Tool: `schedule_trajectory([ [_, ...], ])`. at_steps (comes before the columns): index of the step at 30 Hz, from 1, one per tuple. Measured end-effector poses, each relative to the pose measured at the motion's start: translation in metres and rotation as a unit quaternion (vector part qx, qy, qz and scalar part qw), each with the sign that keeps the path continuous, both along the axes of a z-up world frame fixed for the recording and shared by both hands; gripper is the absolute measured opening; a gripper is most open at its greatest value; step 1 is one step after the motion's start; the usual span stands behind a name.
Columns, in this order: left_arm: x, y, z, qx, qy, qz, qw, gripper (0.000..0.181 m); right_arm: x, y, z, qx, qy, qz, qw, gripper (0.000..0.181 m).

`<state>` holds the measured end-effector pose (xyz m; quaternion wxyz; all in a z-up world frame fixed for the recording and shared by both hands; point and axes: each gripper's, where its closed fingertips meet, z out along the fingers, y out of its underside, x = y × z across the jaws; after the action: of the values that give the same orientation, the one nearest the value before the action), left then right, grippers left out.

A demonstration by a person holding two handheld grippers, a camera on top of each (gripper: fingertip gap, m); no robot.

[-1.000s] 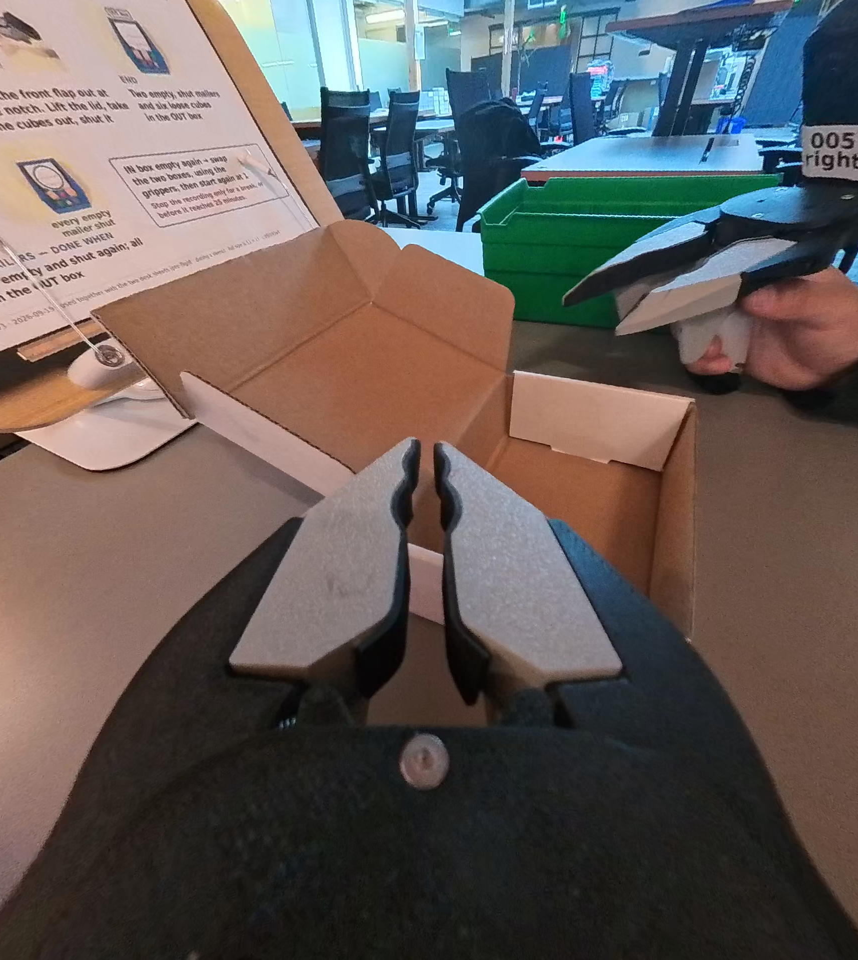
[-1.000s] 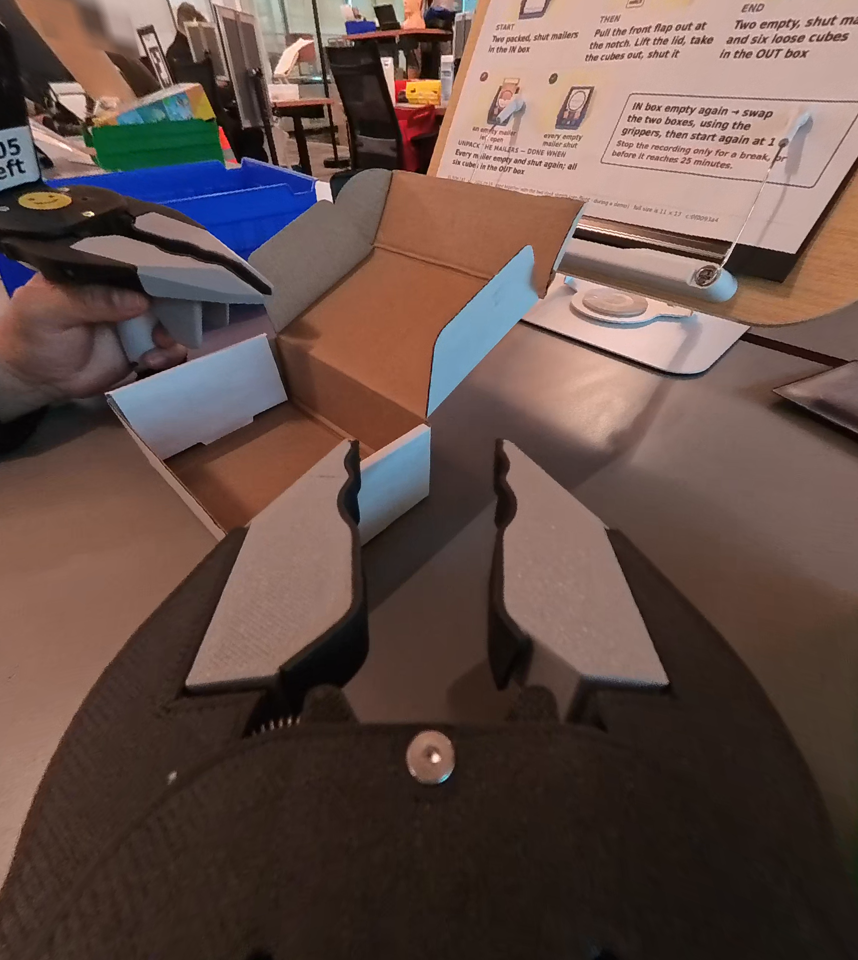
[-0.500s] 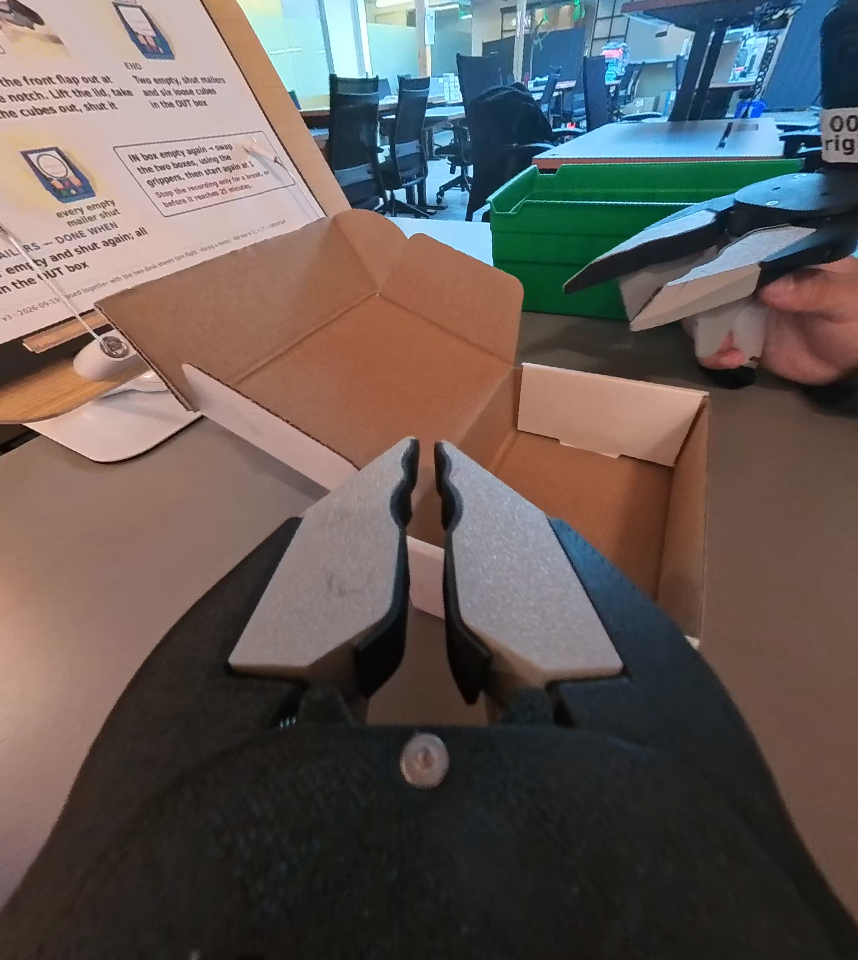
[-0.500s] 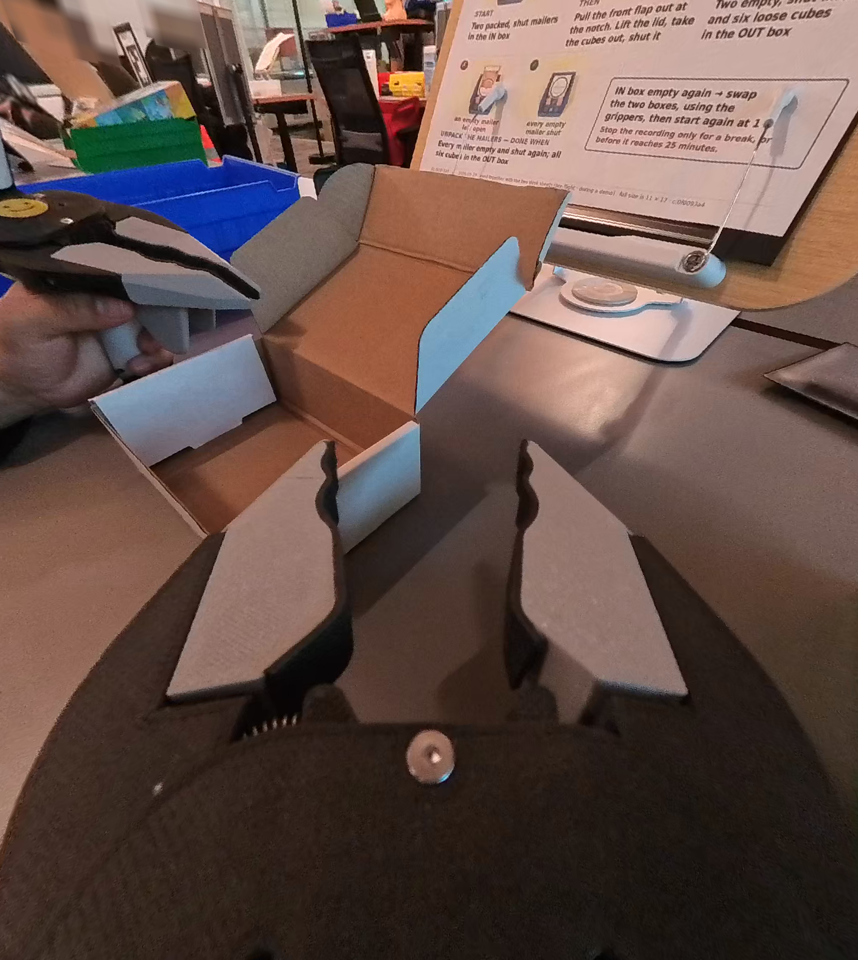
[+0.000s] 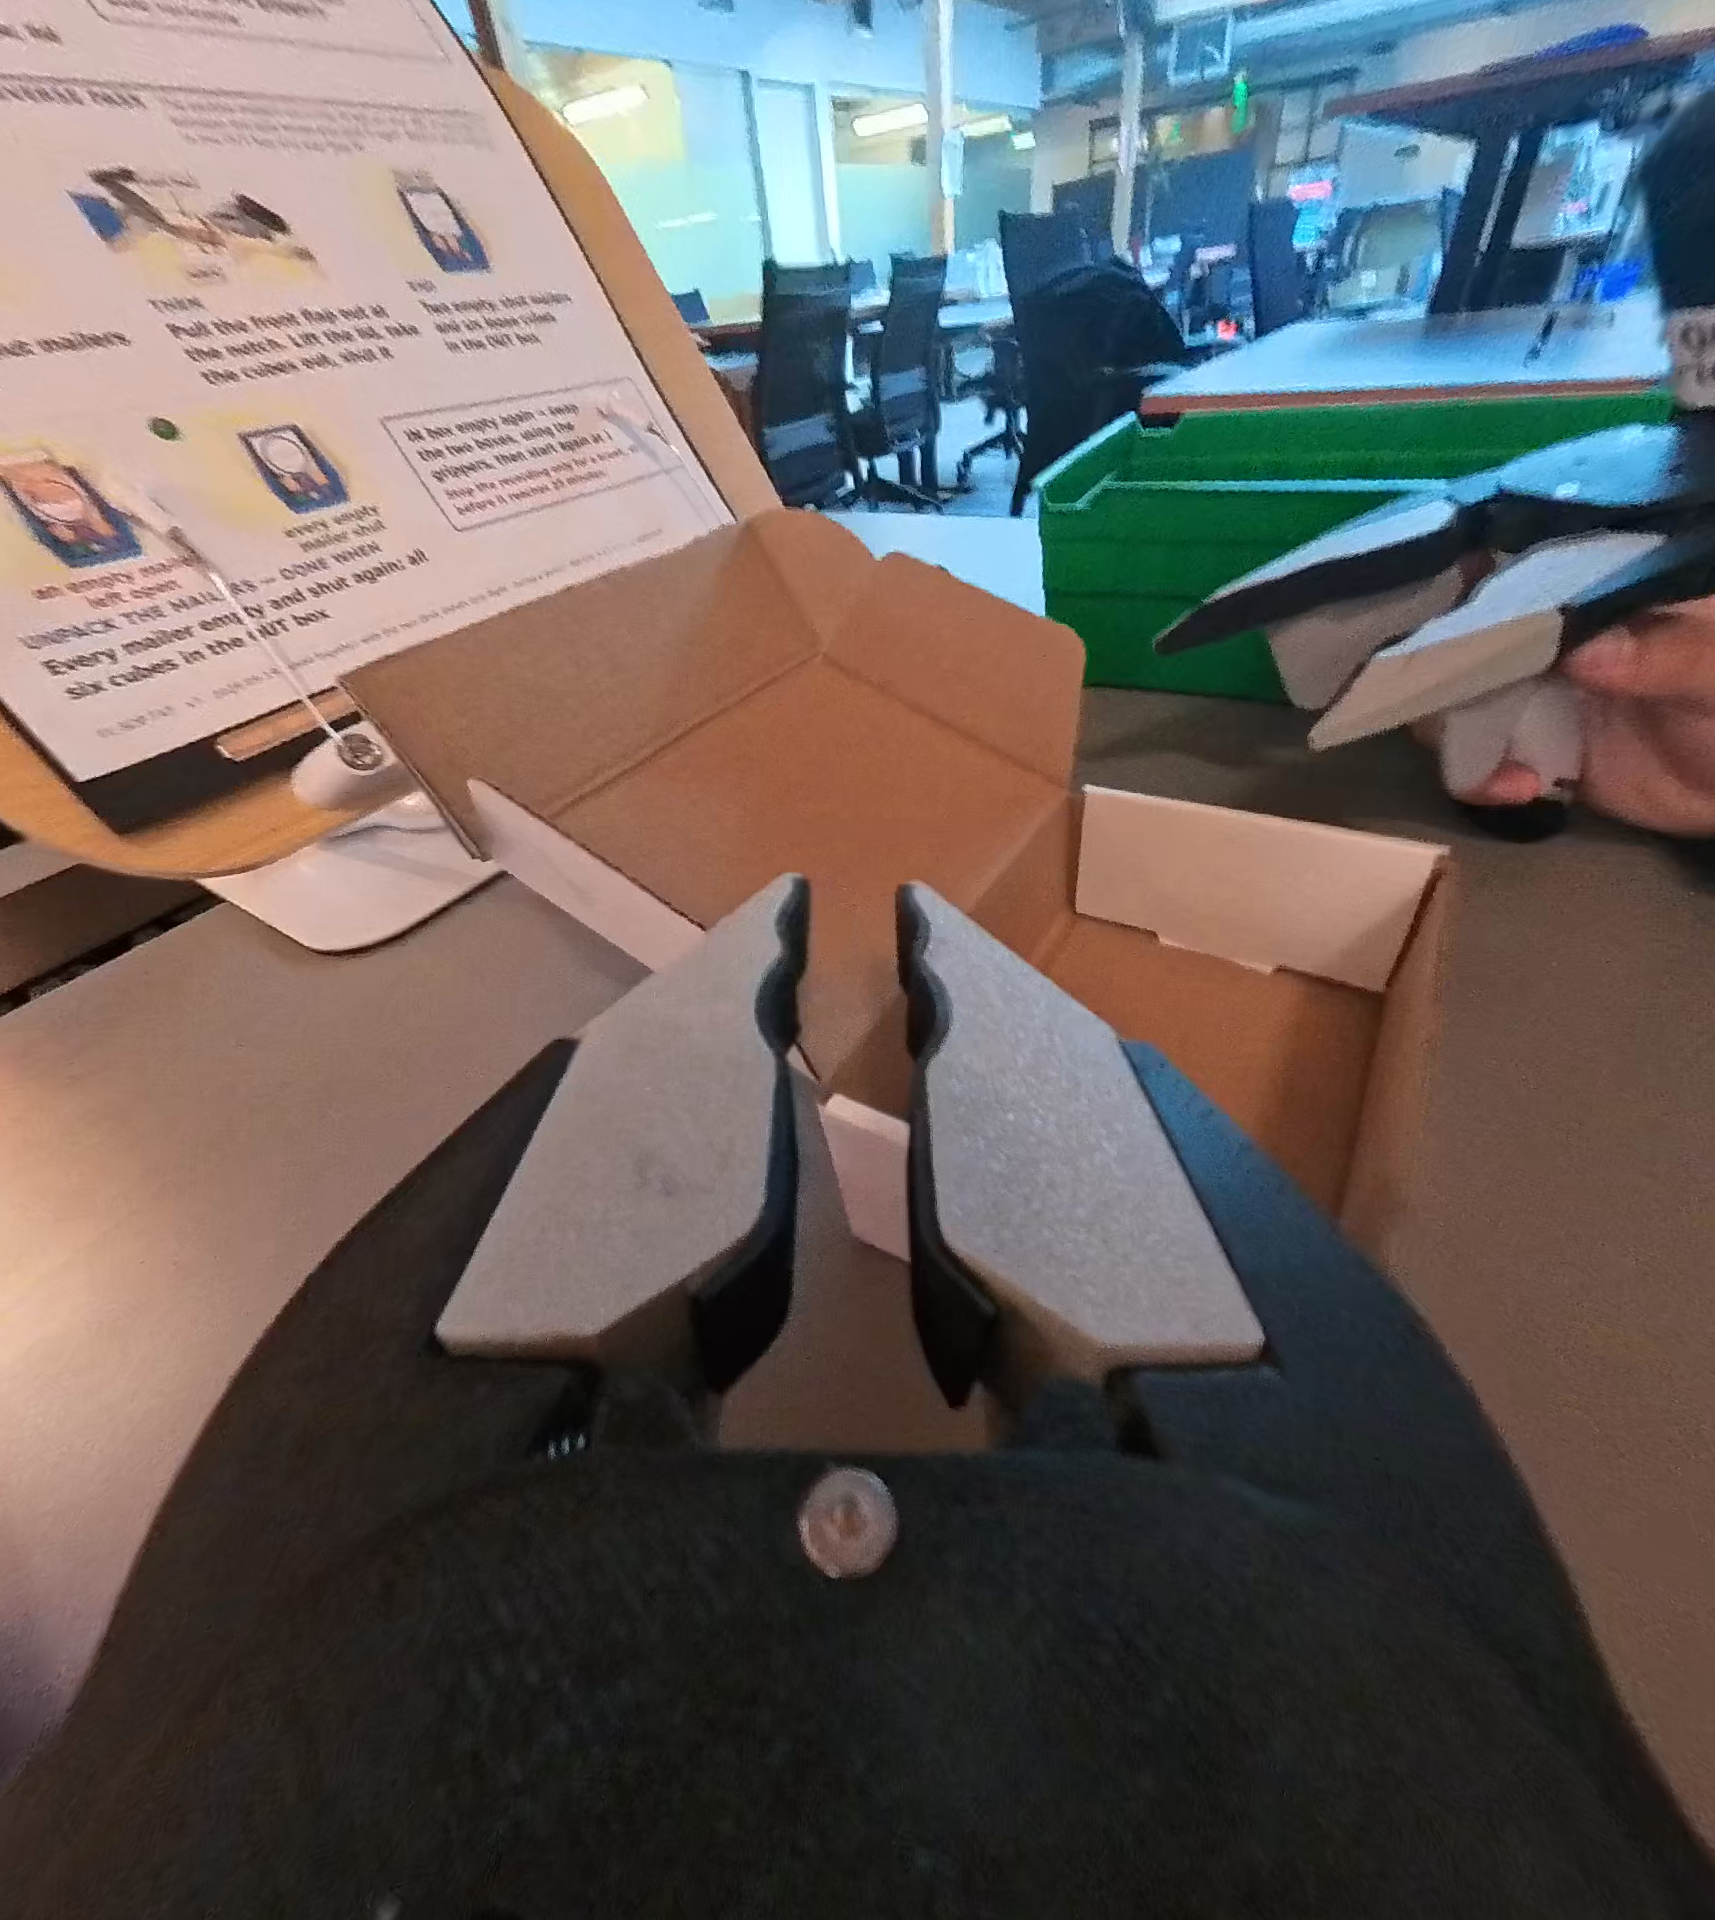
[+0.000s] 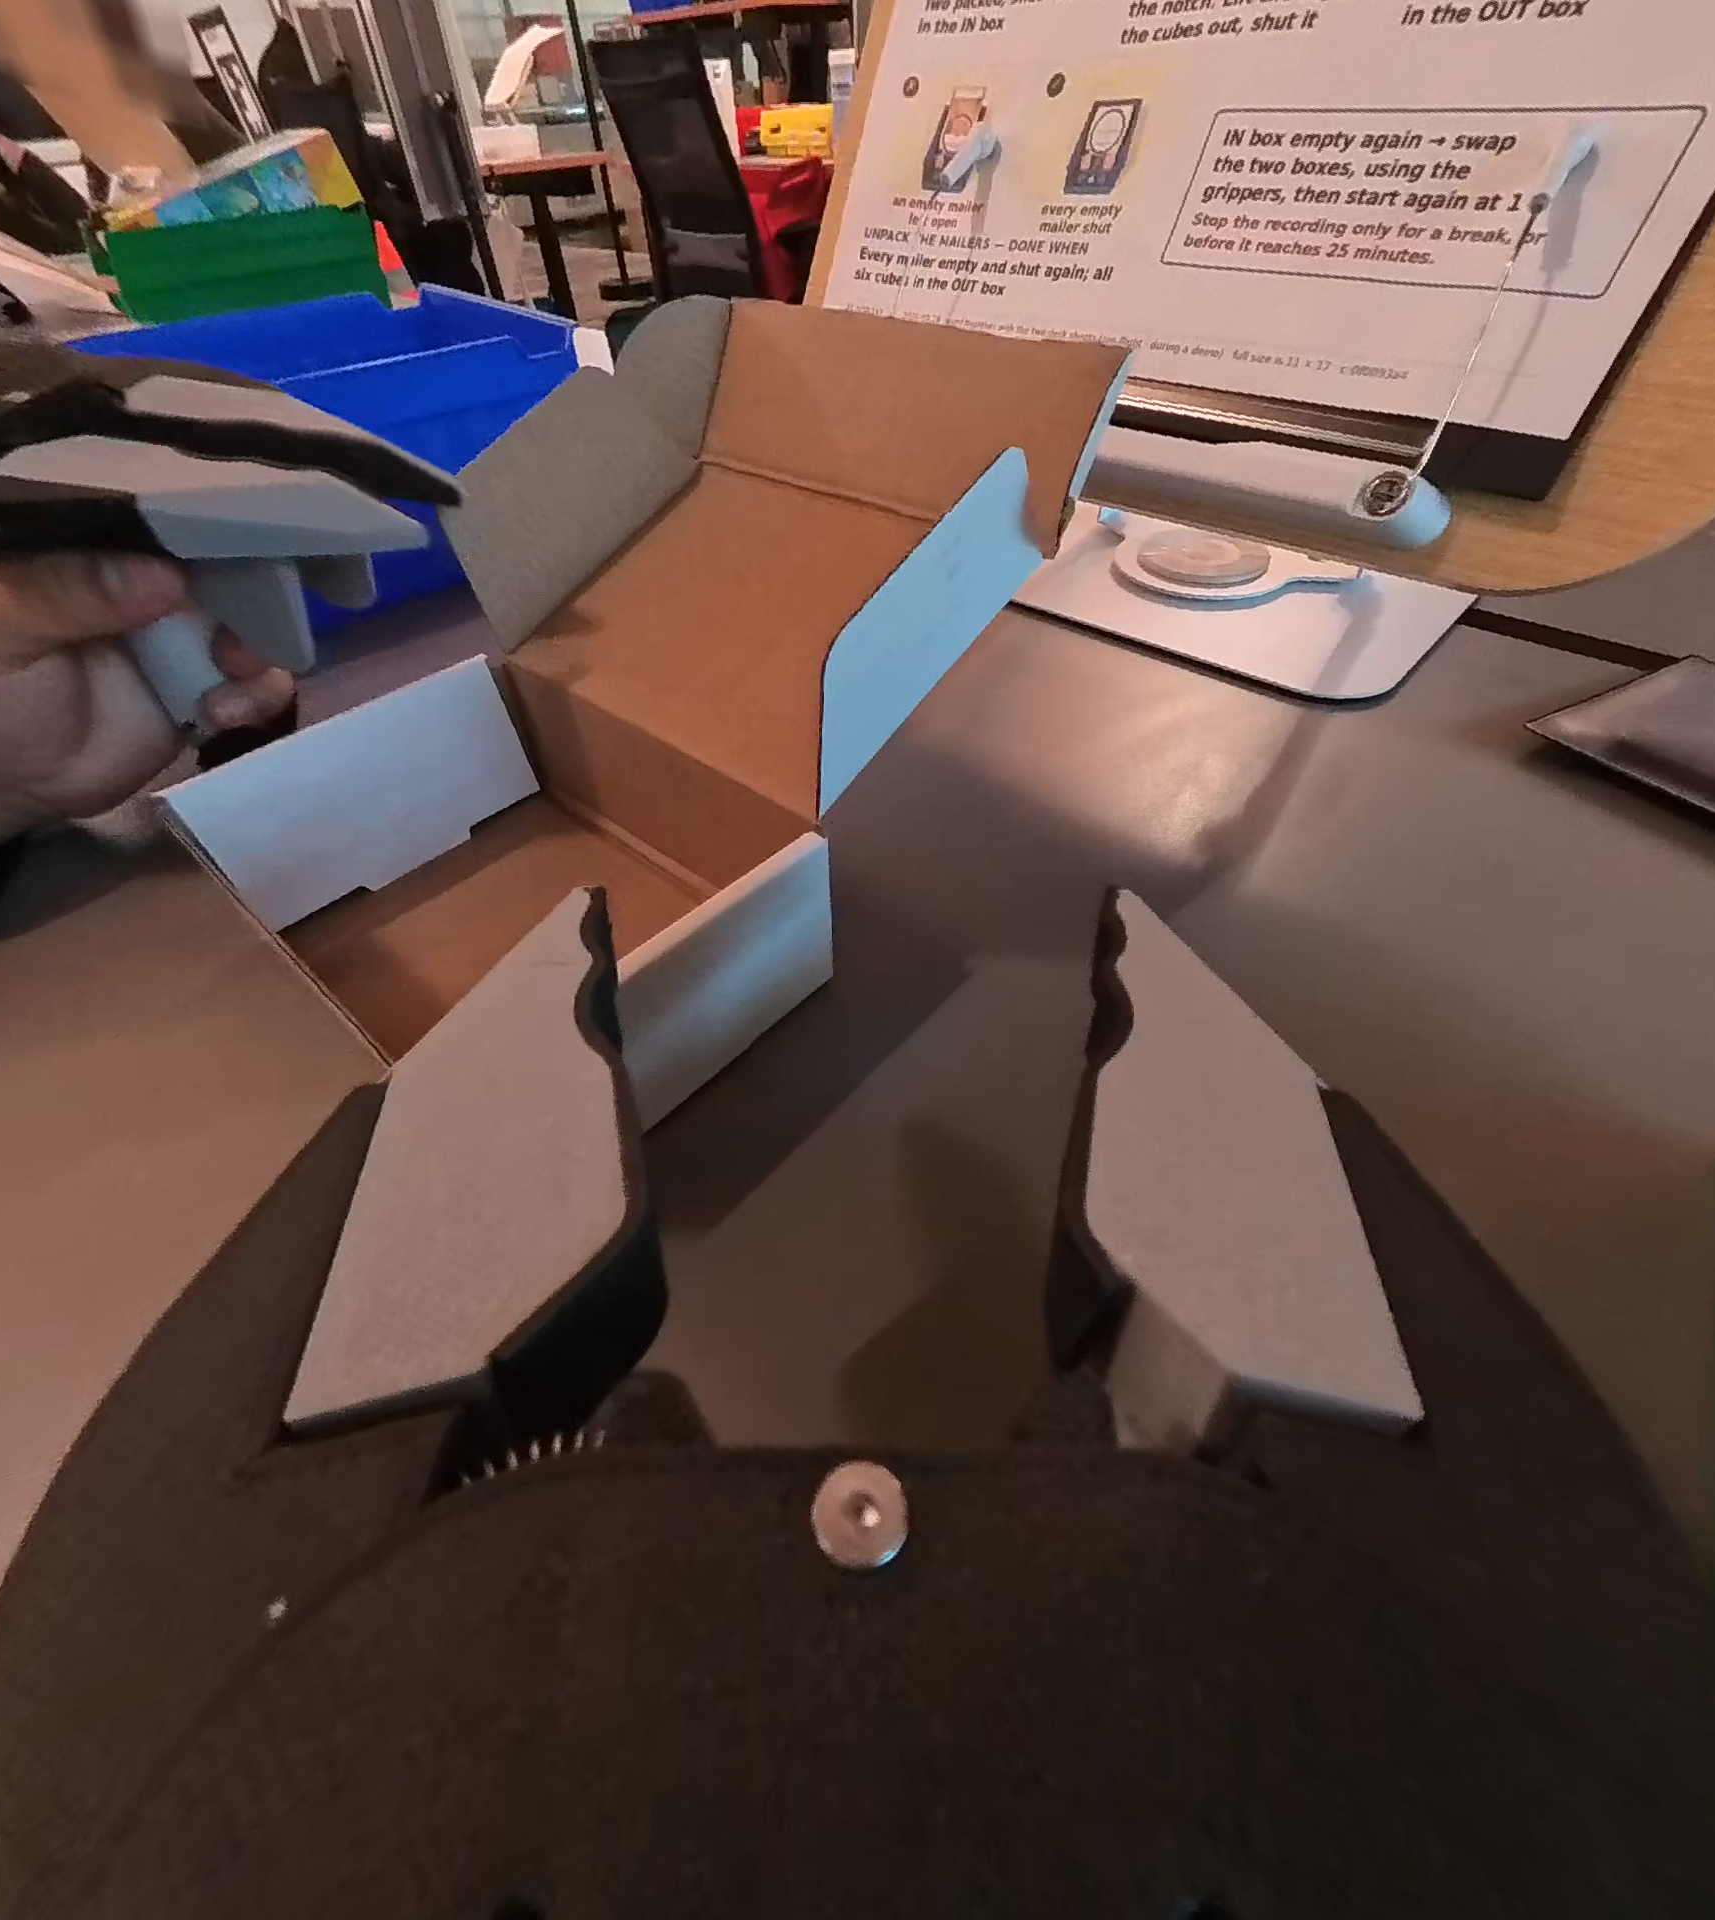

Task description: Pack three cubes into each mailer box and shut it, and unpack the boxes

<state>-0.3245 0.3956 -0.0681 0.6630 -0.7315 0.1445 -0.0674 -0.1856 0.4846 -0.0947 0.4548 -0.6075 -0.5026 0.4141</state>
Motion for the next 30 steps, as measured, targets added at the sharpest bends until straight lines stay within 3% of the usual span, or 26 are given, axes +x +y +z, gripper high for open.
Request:
schedule_trajectory([
  [4, 0.006, -0.018, 0.019, 0.009, -0.027, -0.004, 1.000, 0.033, 0.002, 0.003, 0.002, -0.015, 0.011, -0.002, 1.000, 0.090],
  [9, 0.027, -0.073, 0.076, 0.017, 0.016, -0.062, 0.998, 0.060, 0.001, 0.002, 0.001, -0.027, 0.007, 0.004, 1.000, 0.089],
  [11, 0.020, -0.094, 0.095, 0.003, 0.044, -0.071, 0.997, 0.072, 0.001, 0.000, -0.001, -0.019, 0.001, 0.005, 1.000, 0.089],
  [14, -0.015, -0.121, 0.107, -0.056, 0.095, -0.065, 0.992, 0.066, 0.000, -0.002, 0.000, -0.008, 0.000, 0.006, 1.000, 0.087],
  [17, -0.063, -0.147, 0.098, -0.157, 0.127, -0.046, 0.978, 0.068, 0.002, -0.001, 0.002, -0.009, 0.006, 0.003, 1.000, 0.085],
  [21, -0.138, -0.182, 0.048, -0.329, 0.180, 0.022, 0.927, 0.070, 0.002, 0.000, 0.002, -0.015, 0.009, 0.001, 1.000, 0.085],
  [24, -0.161, -0.201, 0.011, -0.411, 0.171, 0.021, 0.895, 0.056, 0.003, 0.000, 0.002, -0.012, 0.010, -0.001, 1.000, 0.084],
  [30, -0.176, -0.211, -0.041, -0.497, 0.191, 0.009, 0.846, 0.061, 0.003, -0.001, 0.003, -0.011, 0.013, -0.002, 1.000, 0.083],
])
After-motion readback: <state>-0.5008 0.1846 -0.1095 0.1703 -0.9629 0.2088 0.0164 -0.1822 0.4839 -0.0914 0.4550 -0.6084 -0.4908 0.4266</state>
